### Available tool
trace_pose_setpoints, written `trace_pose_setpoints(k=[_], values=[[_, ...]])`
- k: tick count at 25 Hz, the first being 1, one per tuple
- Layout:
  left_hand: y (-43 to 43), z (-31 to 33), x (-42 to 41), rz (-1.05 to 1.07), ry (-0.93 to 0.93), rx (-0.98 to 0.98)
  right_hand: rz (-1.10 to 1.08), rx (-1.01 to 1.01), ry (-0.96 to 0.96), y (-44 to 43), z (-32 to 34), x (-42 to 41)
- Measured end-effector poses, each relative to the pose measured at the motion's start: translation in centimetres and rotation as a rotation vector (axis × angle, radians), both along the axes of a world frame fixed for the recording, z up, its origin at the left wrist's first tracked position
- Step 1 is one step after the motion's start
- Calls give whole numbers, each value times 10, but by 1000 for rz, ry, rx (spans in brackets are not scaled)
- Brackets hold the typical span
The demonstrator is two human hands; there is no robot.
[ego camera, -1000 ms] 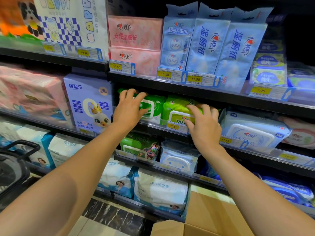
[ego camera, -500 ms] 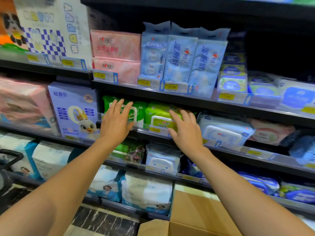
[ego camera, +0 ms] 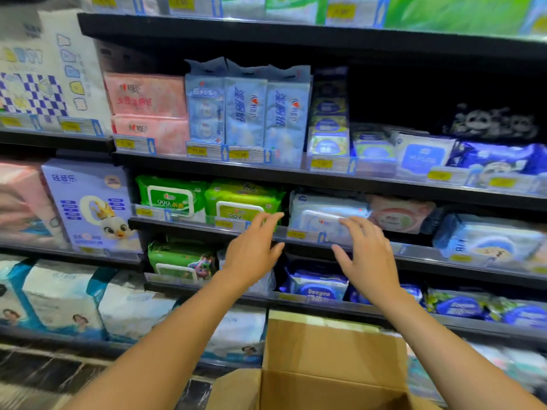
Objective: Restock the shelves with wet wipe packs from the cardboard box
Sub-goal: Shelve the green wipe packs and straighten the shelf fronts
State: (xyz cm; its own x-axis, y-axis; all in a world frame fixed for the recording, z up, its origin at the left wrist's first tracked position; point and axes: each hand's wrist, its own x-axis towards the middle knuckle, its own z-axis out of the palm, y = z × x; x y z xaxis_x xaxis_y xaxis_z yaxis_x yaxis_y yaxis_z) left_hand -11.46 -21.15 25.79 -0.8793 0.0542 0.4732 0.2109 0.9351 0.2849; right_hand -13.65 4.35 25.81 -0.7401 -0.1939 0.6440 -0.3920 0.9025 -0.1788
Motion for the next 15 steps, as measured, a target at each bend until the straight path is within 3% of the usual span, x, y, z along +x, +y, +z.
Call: trace_pose_setpoints(k=[2, 6, 15], values=[[20, -3, -8, -11, -130, 150, -26, -91, -47, 19, -6, -1], [45, -1, -23, 17, -187, 321, -62, -286, -183, 30, -13, -20], [68, 6, -56, 55, -219, 553, -69, -379, -253, 23, -4, -57]])
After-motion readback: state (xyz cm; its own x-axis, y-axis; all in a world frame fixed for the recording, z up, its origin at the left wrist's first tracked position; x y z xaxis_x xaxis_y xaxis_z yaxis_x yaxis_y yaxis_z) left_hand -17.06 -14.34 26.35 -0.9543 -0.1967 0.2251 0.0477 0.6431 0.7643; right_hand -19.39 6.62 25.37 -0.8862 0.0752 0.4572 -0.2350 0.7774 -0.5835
